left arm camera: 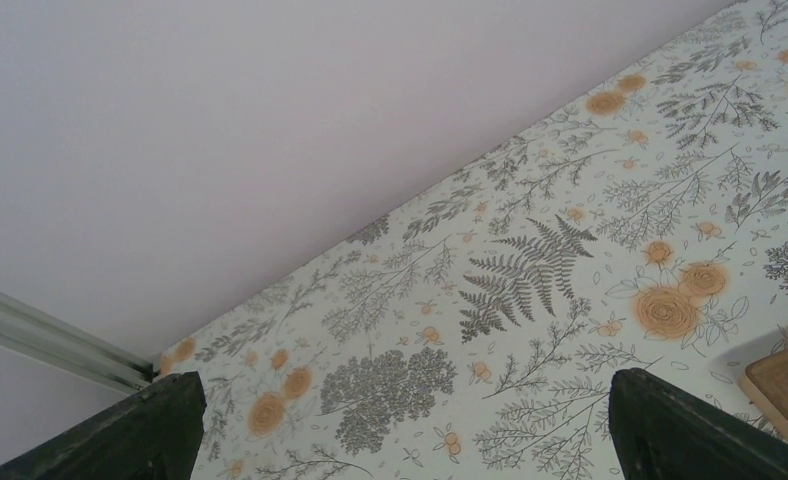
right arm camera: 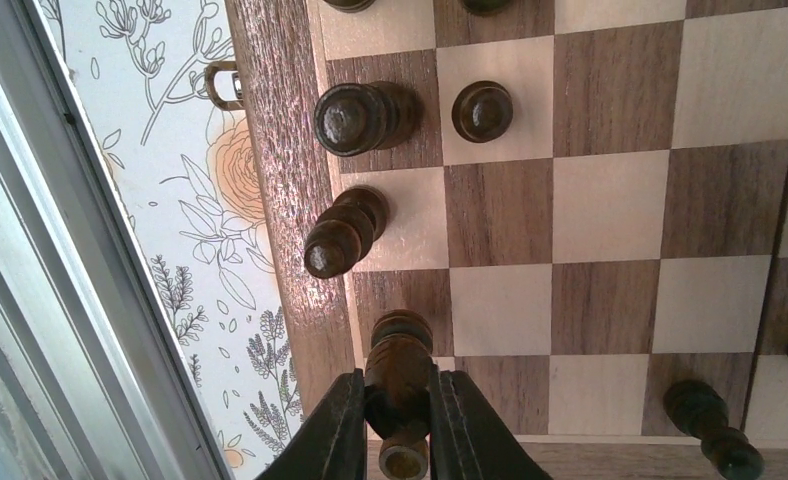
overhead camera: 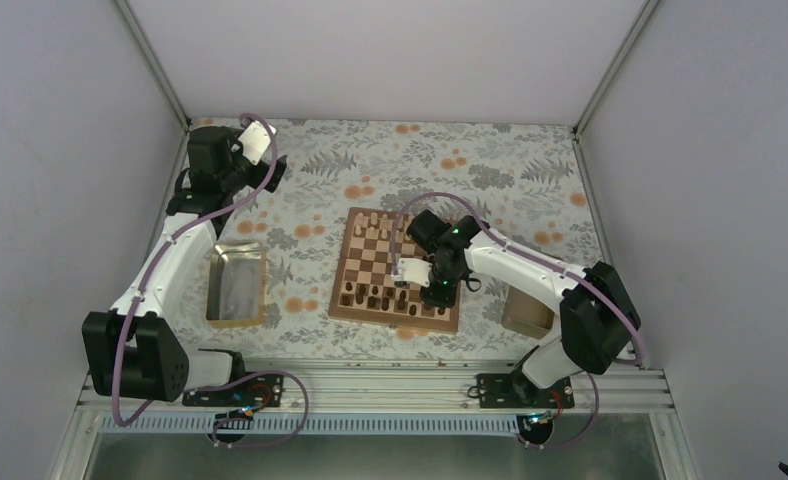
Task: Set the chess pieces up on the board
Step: Place the chess piece on the chessboard.
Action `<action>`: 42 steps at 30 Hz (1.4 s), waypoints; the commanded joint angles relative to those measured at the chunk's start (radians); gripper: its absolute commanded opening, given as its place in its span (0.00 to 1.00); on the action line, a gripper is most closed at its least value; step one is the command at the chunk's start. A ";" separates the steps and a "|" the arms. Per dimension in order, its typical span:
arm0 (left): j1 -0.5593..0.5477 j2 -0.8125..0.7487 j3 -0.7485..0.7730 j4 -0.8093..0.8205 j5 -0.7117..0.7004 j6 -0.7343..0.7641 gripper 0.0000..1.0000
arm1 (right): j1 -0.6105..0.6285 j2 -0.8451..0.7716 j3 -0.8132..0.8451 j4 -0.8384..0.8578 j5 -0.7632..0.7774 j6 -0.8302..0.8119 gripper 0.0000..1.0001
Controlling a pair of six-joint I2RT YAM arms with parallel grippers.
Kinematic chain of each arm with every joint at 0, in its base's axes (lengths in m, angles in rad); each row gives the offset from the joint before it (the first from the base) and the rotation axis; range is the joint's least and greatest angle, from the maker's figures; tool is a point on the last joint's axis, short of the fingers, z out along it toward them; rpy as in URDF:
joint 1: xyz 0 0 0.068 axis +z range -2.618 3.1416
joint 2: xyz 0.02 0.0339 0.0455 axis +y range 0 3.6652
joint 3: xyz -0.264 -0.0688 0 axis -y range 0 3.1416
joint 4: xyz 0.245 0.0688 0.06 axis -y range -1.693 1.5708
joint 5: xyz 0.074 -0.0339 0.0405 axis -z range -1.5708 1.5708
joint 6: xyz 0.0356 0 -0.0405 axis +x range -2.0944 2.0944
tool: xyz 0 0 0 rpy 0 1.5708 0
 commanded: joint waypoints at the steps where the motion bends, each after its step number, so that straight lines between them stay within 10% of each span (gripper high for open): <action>1: 0.004 0.003 0.010 0.003 0.013 0.008 1.00 | 0.008 0.024 -0.011 0.013 -0.009 0.007 0.11; 42: 0.003 -0.016 0.005 0.009 0.005 0.008 1.00 | -0.086 0.027 0.182 0.084 0.097 -0.015 0.40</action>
